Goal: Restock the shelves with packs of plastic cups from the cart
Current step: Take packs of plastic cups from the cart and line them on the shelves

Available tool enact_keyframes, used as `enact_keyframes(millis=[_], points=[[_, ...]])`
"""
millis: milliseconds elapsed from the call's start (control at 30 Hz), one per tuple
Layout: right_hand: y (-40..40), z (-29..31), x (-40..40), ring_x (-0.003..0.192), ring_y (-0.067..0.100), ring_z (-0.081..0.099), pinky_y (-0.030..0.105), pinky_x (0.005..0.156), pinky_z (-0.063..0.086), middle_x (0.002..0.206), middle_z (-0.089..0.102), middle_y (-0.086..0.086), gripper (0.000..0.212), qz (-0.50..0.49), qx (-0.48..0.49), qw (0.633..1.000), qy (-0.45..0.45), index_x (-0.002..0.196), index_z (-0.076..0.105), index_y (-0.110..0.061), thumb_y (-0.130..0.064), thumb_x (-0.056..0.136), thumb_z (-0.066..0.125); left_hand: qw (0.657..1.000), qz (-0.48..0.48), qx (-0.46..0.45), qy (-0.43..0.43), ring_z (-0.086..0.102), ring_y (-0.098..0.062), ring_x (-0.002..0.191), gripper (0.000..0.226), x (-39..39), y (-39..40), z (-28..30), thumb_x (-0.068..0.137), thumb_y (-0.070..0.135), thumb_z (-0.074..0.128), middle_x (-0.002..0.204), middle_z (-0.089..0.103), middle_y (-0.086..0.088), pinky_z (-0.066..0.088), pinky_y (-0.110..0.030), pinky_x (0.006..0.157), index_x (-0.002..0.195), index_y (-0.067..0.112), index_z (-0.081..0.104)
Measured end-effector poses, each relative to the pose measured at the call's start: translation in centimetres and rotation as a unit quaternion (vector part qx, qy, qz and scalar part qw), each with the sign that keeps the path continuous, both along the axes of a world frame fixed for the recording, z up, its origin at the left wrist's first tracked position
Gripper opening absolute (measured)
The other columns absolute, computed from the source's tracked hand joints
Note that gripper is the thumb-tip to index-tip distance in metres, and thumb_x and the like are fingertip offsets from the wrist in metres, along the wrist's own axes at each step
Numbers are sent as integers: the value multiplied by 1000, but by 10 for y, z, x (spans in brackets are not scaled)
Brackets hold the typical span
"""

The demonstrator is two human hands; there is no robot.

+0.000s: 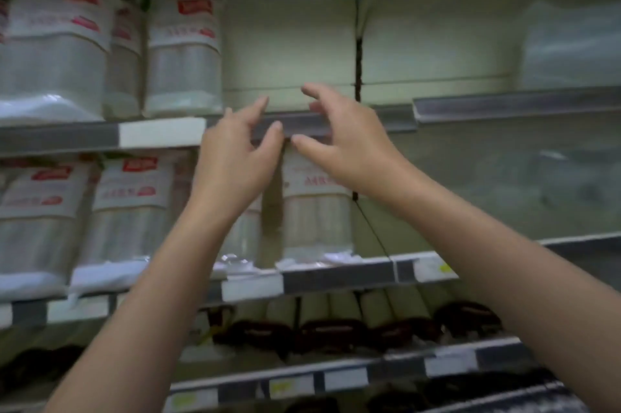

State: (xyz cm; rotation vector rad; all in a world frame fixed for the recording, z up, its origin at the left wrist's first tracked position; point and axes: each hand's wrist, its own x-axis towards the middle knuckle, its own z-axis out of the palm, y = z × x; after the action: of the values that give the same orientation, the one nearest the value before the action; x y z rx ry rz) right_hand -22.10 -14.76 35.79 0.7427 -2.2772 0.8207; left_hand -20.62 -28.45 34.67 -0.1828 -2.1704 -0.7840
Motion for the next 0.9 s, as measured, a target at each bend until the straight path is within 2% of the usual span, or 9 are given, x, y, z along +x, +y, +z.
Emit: enact_keyframes(millis=[67, 133, 300, 400, 467, 600, 700, 800, 900], points=[[53, -30, 18, 124, 17, 51, 23, 98, 40, 132, 56, 9, 56, 2, -9, 1000, -19, 135, 46, -10, -21, 84, 66, 998, -48, 27, -11, 59, -35, 115, 49, 17, 42, -35, 88, 28, 58, 118, 66, -21, 44, -38, 101, 135, 16, 51], [108, -65, 30, 116, 16, 56, 28, 94, 48, 122, 61, 7, 49, -6, -25, 998, -65, 128, 52, -12, -19, 82, 68, 992, -105, 58, -39, 60, -30, 115, 53, 30, 85, -74, 82, 35, 58, 123, 66, -12, 49, -40, 97, 132, 16, 55], [234, -175, 53, 91, 13, 65, 27, 85, 51, 101, 67, 3, 32, -67, -46, 970, -228, 111, 61, -10, -13, 80, 70, 968, -131, 116, -183, 64, -18, 107, 43, 59, 199, -182, 82, 22, 66, 116, 67, -6, 51, -34, 96, 124, 11, 61], [294, -248, 65, 78, 12, 63, 19, 75, 50, 89, 64, -2, 24, -107, -53, 931, -345, 103, 64, -9, -11, 80, 69, 929, -129, 126, -323, 64, -15, 102, 37, 70, 251, -245, 86, 21, 65, 110, 67, -2, 52, -29, 89, 122, 13, 62], [331, -296, 75, 79, 14, 63, 23, 76, 52, 85, 63, -1, 20, -138, -39, 899, -413, 101, 64, -10, -12, 81, 68, 892, -120, 151, -409, 64, -15, 101, 34, 77, 274, -283, 86, 22, 64, 101, 66, 0, 50, -26, 85, 119, 12, 63], [390, -376, 92, 91, 26, 65, 25, 77, 49, 100, 70, 18, 26, -208, -17, 837, -506, 106, 64, 3, -6, 82, 65, 809, -83, 190, -550, 63, -21, 93, 34, 89, 299, -346, 87, 22, 64, 101, 68, -11, 48, -29, 78, 118, 6, 61], [415, -414, 98, 107, 27, 61, 28, 84, 47, 115, 66, 16, 38, -240, 42, 803, -544, 119, 59, -3, -10, 83, 65, 761, -55, 225, -606, 62, -29, 105, 37, 90, 304, -379, 87, 18, 65, 93, 64, -11, 43, -24, 83, 119, 0, 60], [429, -438, 87, 114, 29, 55, 28, 80, 44, 125, 57, 16, 50, -235, 120, 807, -528, 130, 48, -6, -7, 82, 62, 753, -40, 221, -618, 58, -18, 103, 36, 90, 307, -395, 87, 21, 64, 105, 63, -2, 44, -27, 90, 119, 5, 59], [431, -453, 70, 124, 31, 46, 35, 93, 45, 137, 46, 13, 62, -239, 203, 811, -494, 137, 38, -10, -1, 80, 60, 751, -38, 228, -618, 60, -20, 102, 35, 90, 309, -397, 89, 24, 62, 109, 65, -6, 49, -31, 90, 120, 8, 59]])
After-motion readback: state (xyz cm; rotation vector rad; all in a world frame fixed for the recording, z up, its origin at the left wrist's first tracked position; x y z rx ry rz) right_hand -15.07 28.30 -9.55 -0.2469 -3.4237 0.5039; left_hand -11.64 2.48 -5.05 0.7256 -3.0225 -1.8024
